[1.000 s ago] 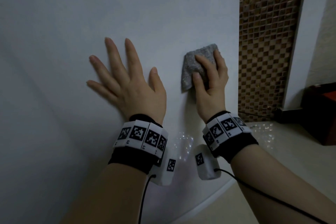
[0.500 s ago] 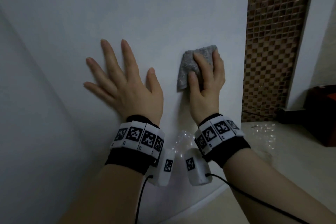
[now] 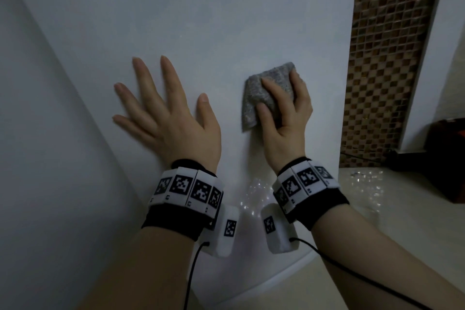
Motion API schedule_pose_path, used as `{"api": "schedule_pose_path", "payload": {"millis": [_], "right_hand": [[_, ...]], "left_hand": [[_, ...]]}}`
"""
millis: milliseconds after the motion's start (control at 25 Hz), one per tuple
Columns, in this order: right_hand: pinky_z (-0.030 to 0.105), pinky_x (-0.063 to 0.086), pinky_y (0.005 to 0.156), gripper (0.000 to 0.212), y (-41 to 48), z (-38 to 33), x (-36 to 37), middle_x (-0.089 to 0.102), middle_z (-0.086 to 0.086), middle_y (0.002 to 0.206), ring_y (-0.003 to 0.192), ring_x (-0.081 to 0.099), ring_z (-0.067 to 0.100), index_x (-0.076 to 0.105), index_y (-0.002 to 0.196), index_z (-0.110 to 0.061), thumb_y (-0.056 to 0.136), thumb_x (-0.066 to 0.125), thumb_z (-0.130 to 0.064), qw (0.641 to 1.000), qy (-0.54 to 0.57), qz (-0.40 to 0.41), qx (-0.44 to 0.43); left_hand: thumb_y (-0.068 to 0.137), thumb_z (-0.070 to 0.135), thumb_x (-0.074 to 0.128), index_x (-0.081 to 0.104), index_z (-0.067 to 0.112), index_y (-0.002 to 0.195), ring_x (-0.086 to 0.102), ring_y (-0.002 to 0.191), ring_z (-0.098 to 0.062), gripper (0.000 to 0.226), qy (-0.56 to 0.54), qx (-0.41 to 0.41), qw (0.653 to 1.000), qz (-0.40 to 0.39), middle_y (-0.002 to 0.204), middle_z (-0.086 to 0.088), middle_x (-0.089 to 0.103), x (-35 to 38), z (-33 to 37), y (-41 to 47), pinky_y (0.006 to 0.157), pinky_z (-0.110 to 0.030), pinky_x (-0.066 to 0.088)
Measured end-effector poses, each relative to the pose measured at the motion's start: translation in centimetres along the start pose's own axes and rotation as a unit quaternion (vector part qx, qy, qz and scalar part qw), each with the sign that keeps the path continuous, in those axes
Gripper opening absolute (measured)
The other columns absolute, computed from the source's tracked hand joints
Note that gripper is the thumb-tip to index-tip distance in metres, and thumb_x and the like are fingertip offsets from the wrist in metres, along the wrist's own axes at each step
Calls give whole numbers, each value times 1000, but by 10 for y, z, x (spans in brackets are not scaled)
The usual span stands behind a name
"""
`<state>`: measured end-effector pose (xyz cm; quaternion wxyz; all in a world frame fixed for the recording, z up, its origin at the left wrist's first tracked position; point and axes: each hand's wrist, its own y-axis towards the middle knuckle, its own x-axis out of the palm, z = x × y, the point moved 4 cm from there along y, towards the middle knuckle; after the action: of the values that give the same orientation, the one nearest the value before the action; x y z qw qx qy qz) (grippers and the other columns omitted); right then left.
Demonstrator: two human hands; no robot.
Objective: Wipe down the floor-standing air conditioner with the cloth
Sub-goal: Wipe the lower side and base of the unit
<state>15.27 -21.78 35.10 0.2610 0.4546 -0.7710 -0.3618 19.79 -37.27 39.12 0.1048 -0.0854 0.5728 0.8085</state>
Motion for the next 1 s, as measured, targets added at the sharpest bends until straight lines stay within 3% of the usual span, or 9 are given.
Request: {"api": "schedule_pose_path", "payload": {"millis": [120, 280, 440, 640, 800, 920, 1000], "right_hand": [[48, 19, 115, 36, 3, 1, -1, 21, 7, 151, 139, 19, 26, 51, 123, -31, 91, 57, -14, 996, 36, 39, 79], [50, 19, 114, 37, -15, -6, 10, 22, 2, 146, 138, 20, 32, 51, 121, -29, 89, 59, -12, 1000, 1, -4, 2], [50, 18, 114, 35, -4, -4, 5, 21, 10, 152, 140, 18, 30, 53, 124, -25, 91, 57, -14, 996, 36, 47, 73], [43, 14, 117, 34, -27, -15, 21, 24, 16, 151, 140, 17, 37, 56, 122, -21, 89, 59, -11, 999, -3, -27, -21], [46, 15, 116, 36, -20, -12, 17, 20, 10, 153, 141, 17, 33, 54, 125, -23, 91, 58, -13, 998, 22, 34, 55], [36, 11, 118, 39, -38, -20, 29, 19, 3, 150, 141, 15, 34, 50, 125, -29, 90, 59, -14, 1000, -3, -13, -9], [43, 14, 117, 40, -32, -13, 23, 21, 7, 151, 140, 16, 33, 49, 124, -30, 90, 59, -13, 1000, -1, 4, -3]], "left_hand": [[88, 45, 47, 23, 28, 150, 6, 145, -39, 69, 1, -1, 1000, 0, 159, -7, 13, -1, -7, -1, 114, -60, 4], [88, 45, 48, 23, 28, 150, 6, 145, -39, 69, 1, -2, 1000, -4, 159, -7, 13, -3, -11, -2, 114, -59, 3], [88, 44, 47, 23, 29, 150, 5, 145, -38, 68, -6, -3, 1000, -4, 159, -7, 13, -5, -16, -2, 115, -58, 2], [88, 44, 47, 23, 30, 150, 5, 145, -39, 67, -1, -8, 1000, -6, 159, -8, 12, -8, -26, -4, 114, -56, 0], [88, 45, 47, 25, 30, 149, 7, 144, -40, 66, -4, -10, 1000, 1, 158, -10, 15, -10, -34, -4, 114, -57, 2], [89, 44, 46, 25, 30, 149, 8, 144, -40, 65, -10, -10, 1000, 3, 158, -11, 15, -11, -39, -4, 114, -58, 2], [90, 42, 46, 25, 30, 149, 7, 144, -40, 64, -16, -11, 1000, 4, 158, -11, 15, -12, -42, -5, 113, -56, 0]]}}
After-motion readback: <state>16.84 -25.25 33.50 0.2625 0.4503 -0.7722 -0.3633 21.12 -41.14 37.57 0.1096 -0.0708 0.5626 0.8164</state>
